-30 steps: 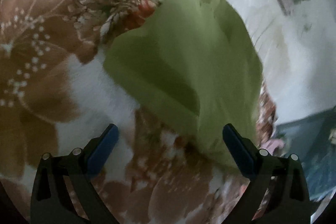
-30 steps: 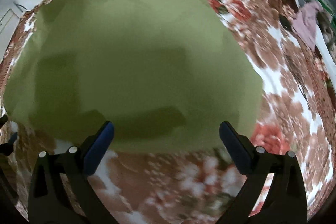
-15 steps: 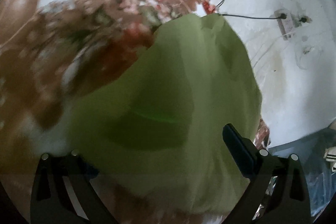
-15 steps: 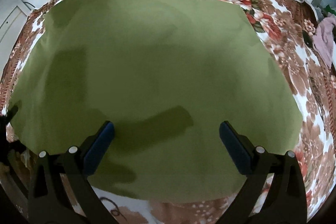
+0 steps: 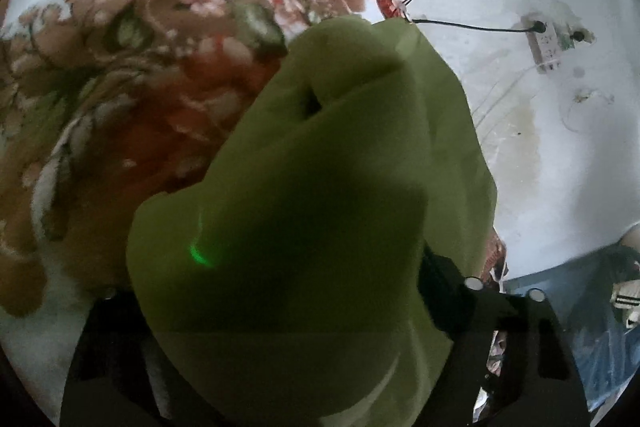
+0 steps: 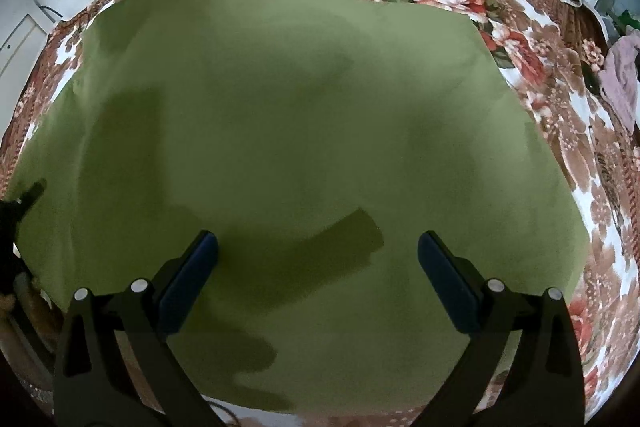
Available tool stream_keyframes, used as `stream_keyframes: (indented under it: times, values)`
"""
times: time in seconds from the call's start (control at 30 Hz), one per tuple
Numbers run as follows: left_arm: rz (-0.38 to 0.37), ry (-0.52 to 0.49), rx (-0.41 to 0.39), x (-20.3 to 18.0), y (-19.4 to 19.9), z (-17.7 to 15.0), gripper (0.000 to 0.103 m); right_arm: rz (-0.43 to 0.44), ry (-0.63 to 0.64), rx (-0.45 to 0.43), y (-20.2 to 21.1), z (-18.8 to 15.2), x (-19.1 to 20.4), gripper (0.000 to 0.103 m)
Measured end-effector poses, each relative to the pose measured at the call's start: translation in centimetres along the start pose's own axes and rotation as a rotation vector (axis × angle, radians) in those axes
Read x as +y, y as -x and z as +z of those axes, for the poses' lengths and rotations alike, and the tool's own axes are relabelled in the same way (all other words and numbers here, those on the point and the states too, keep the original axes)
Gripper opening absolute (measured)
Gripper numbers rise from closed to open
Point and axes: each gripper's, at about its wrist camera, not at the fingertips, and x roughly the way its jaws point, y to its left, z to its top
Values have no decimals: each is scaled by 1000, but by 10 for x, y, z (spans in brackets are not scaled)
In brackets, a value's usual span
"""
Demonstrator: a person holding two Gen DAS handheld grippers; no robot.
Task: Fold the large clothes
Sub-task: 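Fold the held edge over the jacket with the left tool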
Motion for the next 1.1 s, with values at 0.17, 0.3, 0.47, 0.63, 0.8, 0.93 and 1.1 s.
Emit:
stream_keyframes:
  times: [0.17, 0.3, 0.47, 0.63, 0.8, 0.93, 1.1]
  values:
    - [16, -25, 11, 3, 3, -2, 39, -16, -2, 6, -5, -3, 8, 98]
    - [29, -79, 8, -20, 10, 0, 22, -53, 15, 3, -8, -7, 11, 98]
    - [74, -189, -23, -70, 21, 3, 19, -103, 25, -5, -17, -14, 16, 98]
    - [132, -377, -64, -140, 28, -6, 18, -150, 15, 8, -27, -15, 22, 98]
    - [163, -546, -88, -203, 29, -27, 18, -170, 16, 33, -37, -14, 24, 98]
    - [173, -694, -112, -249, 31, -51, 18, -147, 15, 78, -41, -9, 21, 98]
    - [153, -858, -143, -287, 42, -81, 18, -54, -48, 79, -22, 1, 3, 98]
